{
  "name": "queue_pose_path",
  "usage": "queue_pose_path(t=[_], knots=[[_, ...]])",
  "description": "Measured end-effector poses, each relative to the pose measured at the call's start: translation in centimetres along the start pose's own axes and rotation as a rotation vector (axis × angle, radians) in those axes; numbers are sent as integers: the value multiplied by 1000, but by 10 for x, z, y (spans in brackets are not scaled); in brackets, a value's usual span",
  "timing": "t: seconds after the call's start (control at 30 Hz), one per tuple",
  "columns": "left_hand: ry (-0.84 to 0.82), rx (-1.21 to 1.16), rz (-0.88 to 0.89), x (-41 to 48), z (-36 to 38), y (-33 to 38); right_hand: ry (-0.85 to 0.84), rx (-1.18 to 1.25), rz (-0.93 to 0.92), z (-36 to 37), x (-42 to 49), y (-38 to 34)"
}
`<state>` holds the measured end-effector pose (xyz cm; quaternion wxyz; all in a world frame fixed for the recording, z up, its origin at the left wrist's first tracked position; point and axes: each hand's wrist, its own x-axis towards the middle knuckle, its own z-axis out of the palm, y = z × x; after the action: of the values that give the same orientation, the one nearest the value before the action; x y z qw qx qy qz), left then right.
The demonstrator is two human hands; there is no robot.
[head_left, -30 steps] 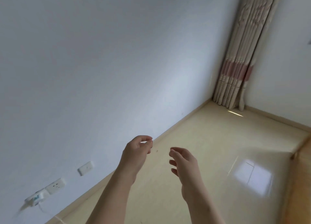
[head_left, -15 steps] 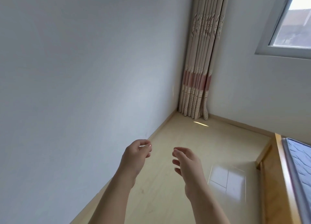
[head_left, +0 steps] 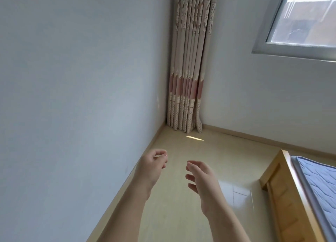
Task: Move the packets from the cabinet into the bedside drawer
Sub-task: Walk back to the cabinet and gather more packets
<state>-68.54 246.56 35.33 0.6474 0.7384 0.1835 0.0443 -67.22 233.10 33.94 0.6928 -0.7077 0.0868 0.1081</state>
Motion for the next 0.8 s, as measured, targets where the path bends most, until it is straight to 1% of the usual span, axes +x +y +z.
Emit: queue_pose_path(t=[0.1,0.2,0.3,0.37,0.57,0.7,0.8], knots=[[-25,-1,43,83,10,29,62,47,-25,8,70,-31],[-64,-9,40,154,31,54,131,62,-14,4,131,-53],[-159,13,10,208,70,61,236,57,18,-14,185,-59],[-218,34,11,240,100,70,272,70,28,-31,220,-68],[-286,47,41,351,202,102,317,101,-5,-94,346,-104],[-327,42,24,407,291,122,416,123,23,-170,422,-123],[-336,31,21,451,353,144,400,112,7,-217,479,-145]])
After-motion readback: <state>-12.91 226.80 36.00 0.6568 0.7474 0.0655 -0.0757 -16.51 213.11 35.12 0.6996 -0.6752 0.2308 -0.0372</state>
